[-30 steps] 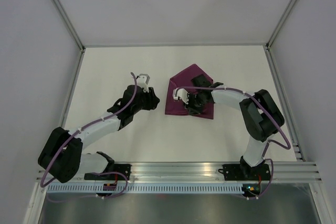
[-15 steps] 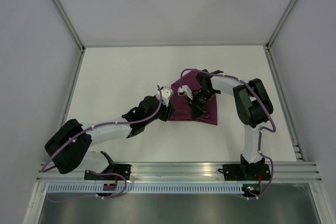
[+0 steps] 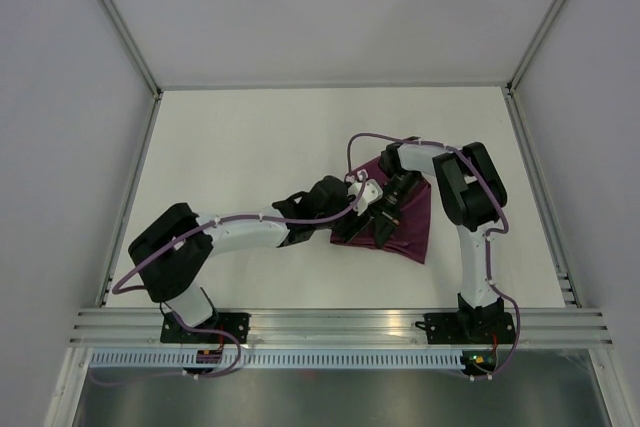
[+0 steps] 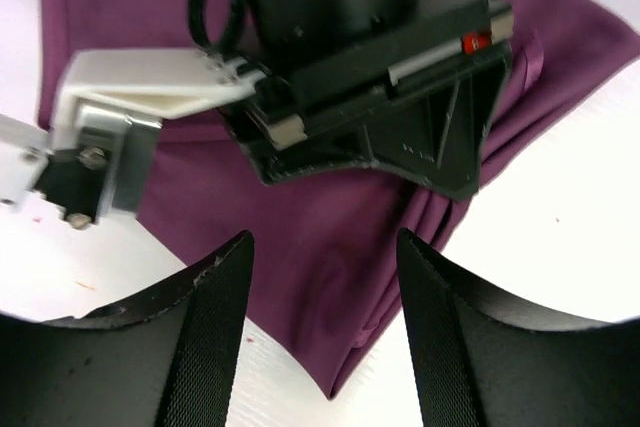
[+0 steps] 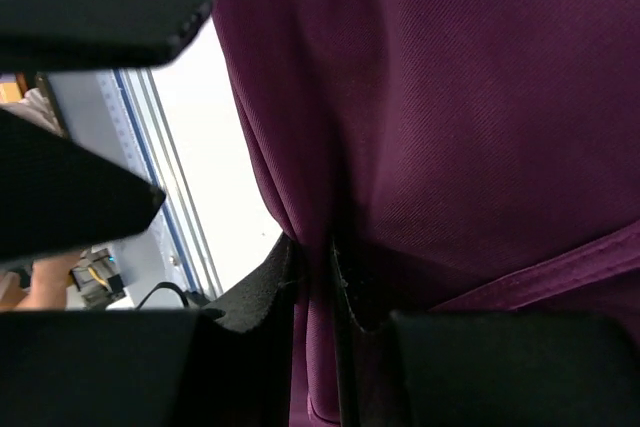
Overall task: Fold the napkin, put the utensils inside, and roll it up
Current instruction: Roll the napkin with the utensil
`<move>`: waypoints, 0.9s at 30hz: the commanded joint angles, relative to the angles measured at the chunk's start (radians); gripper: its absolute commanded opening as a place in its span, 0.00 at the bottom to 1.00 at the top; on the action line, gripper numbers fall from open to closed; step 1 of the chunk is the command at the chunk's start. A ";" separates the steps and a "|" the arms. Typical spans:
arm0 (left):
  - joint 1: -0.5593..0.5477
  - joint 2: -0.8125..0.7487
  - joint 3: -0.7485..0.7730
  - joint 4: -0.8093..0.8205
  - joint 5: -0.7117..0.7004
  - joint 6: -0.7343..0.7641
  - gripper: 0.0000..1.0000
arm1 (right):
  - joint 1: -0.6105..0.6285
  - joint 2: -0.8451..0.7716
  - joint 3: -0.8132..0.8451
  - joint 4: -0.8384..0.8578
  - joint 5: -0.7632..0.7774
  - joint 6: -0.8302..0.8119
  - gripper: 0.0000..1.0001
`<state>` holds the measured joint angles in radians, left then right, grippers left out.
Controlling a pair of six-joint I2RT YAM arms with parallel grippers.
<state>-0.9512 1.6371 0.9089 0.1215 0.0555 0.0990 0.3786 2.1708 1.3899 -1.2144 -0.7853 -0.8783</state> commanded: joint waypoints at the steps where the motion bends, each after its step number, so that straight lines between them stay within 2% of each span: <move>1: -0.001 0.003 0.042 -0.059 0.113 0.054 0.66 | -0.012 0.072 -0.017 0.134 0.169 -0.050 0.10; 7: -0.001 0.032 0.077 -0.112 0.225 0.056 0.70 | -0.018 0.083 -0.014 0.151 0.173 -0.030 0.10; 12: -0.018 0.090 0.105 -0.112 0.244 0.061 0.71 | -0.021 0.090 -0.014 0.162 0.173 -0.024 0.10; 27: -0.093 0.176 0.143 -0.091 0.147 0.090 0.70 | -0.030 0.106 -0.015 0.162 0.164 -0.025 0.08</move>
<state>-1.0245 1.7947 1.0092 0.0071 0.2264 0.1341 0.3538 2.2082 1.3899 -1.2545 -0.7990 -0.8249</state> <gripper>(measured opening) 0.706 0.216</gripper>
